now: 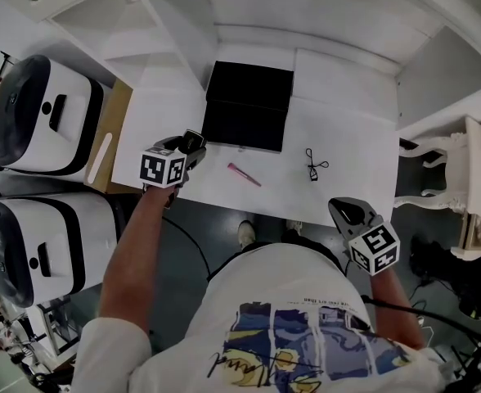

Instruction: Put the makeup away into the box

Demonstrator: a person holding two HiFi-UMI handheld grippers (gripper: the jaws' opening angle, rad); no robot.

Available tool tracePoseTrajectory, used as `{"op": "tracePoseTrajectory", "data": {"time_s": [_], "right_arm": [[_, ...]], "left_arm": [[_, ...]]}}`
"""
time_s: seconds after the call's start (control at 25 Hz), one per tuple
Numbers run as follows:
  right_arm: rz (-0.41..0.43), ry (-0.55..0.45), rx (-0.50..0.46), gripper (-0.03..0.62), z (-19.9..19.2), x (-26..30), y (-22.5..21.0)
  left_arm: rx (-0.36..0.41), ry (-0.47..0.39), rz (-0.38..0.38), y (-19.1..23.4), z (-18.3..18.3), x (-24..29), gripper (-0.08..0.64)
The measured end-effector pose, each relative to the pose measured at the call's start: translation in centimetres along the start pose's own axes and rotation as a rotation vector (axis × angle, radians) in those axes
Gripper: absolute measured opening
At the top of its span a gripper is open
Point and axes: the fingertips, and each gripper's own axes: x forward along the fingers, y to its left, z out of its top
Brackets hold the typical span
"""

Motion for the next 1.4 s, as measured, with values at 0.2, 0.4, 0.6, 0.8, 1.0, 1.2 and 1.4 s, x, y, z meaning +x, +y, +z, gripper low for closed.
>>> {"op": "tracePoseTrajectory", "data": {"time_s": [0.2, 0.4, 0.6, 0.8, 1.0, 1.2, 1.4], "right_arm": [[0.0, -0.017, 0.003, 0.028, -0.1, -0.3, -1.0], [-0.004, -0.023, 0.016, 0.028, -0.5, -1.0, -2.3], [-0.006, -0.021, 0.031, 0.028, -0.9, -1.5, -3.8], [-0.008, -0.014, 0.041, 0.028, -1.4, -2.0, -5.4], [-0.009, -0.005, 0.05, 0.028, -2.0, -2.4, -6.8], [-0.019, 0.004, 0.061, 0.028, -2.6, -3.1, -7.9], [-0.035, 0.011, 0.077, 0.028, -3.4, -4.0, -9.2]], "left_arm": [[-0.003, -0.014, -0.013, -2.1, 2.5, 1.1, 0.33], [-0.011, 0.001, 0.005, -3.2, 4.4, 3.2, 0.33], [-0.036, 0.036, 0.04, -3.5, 5.4, 5.9, 0.33], [-0.062, 0.087, 0.105, -2.5, 5.5, 8.1, 0.33], [-0.068, 0.141, 0.159, -1.8, 5.4, 10.2, 0.33], [-0.08, 0.194, 0.209, -1.2, 4.6, 11.7, 0.33], [-0.075, 0.241, 0.247, -0.7, 4.0, 12.8, 0.33]]}}
